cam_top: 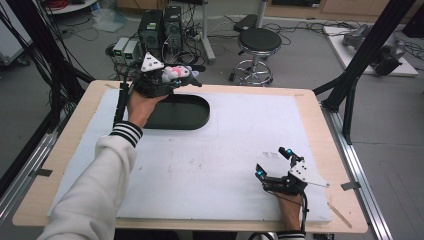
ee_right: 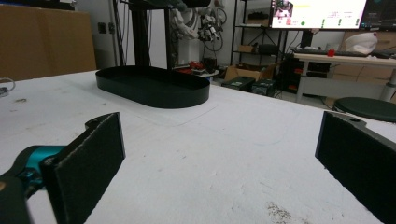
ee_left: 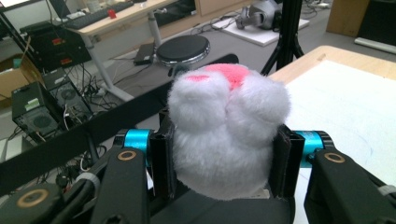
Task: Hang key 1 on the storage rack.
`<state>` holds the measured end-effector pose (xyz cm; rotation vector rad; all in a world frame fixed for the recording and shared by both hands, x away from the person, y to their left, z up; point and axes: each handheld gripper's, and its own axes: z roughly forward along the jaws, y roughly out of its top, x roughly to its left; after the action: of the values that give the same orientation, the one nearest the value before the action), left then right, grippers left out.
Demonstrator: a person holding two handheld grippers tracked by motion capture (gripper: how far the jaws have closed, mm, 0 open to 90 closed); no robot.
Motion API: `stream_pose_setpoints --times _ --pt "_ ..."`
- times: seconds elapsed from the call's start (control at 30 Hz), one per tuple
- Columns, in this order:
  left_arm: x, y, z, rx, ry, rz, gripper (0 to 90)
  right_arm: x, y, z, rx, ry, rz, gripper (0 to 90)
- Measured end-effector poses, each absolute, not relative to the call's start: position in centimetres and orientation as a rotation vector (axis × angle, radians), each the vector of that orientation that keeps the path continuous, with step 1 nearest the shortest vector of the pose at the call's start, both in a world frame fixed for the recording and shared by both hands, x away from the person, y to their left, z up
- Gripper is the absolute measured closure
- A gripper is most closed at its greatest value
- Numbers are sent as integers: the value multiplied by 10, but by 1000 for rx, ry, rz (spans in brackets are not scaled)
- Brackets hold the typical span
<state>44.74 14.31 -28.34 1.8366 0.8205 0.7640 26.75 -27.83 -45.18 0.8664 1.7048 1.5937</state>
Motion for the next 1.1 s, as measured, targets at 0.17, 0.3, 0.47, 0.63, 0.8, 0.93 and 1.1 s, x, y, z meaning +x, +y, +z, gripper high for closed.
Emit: stream_pose_setpoints --times 0.17,0.3,0.47,0.63,0.8,0.93,1.1 --pt "445 145 -290 1848 825 760 530 268 -278 -452 869 1705 1595 6" --pt "445 143 -291 1859 825 764 530 268 -278 -452 867 1703 1594 7" --pt "444 141 -293 1876 825 752 531 268 -278 -452 870 1704 1595 6" --pt "442 142 -301 1879 834 746 531 268 -278 -452 875 1703 1595 7" --pt "440 143 -310 1891 847 732 532 268 -278 -452 873 1702 1592 7" --pt "440 144 -316 1900 857 716 532 268 -278 -452 872 1702 1592 7" --pt "443 145 -325 1906 876 704 533 268 -278 -452 871 1702 1593 6"
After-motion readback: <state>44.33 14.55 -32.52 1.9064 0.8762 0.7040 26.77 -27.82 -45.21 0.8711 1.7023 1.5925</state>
